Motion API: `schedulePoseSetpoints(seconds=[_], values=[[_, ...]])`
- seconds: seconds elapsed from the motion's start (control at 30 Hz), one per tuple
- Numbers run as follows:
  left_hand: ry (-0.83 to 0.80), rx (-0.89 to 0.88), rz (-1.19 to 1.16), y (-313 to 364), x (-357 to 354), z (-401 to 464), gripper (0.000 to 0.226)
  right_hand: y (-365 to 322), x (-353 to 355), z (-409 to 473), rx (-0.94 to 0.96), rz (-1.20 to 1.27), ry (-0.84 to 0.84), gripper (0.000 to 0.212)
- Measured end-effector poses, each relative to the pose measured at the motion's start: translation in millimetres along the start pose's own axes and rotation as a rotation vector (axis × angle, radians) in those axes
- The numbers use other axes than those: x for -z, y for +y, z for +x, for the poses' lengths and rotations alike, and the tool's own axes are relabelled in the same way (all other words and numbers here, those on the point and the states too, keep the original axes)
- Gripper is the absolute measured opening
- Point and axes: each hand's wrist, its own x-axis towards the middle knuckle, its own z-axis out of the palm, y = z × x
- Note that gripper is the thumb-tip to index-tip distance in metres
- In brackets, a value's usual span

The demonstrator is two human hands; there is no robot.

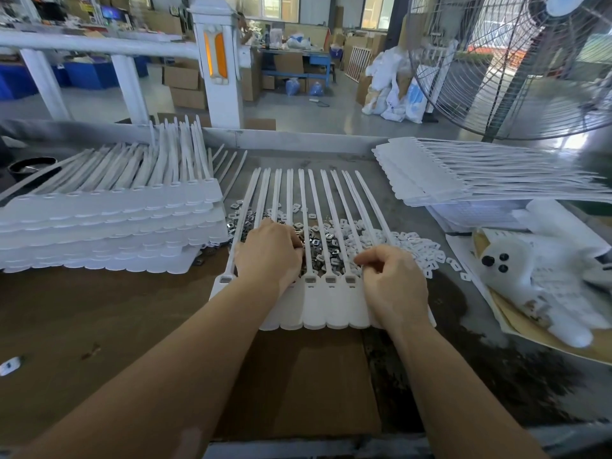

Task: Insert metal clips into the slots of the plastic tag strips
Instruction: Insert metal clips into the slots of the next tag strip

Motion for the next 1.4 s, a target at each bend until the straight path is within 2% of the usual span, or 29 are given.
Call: schedulePoseSetpoints(seconds=[0.2, 0.37, 0.6, 0.7, 0.93, 1.4], values=[[0.06, 0.014, -0.006, 1, -4, 1, 0.018, 1, 1, 0, 0.015, 0.003, 0.003, 0.025], [0.133, 0.022, -0.341, -2, 1, 3, 0.016, 2, -1, 1, 0.021, -0.004, 0.013, 0.025], [-0.057, -0.084, -0.604, 5, 1, -7, 0.015, 3, 1, 2, 0.005, 0.036, -0.012, 0.022], [-0.16, -0.129, -0.681, 10, 2, -11, 0.012, 3, 2, 2, 0.057, 0.102, -0.03, 0.019], [-0.246, -0.218, -0.634, 14, -1, -18, 0.015, -2, 4, -3, 0.227, 0.327, -0.135, 0.022], [-0.214, -0.224, -0.575, 11, -11, -18, 0.018, 2, 2, 2, 0.146, 0.369, -0.147, 0.019]])
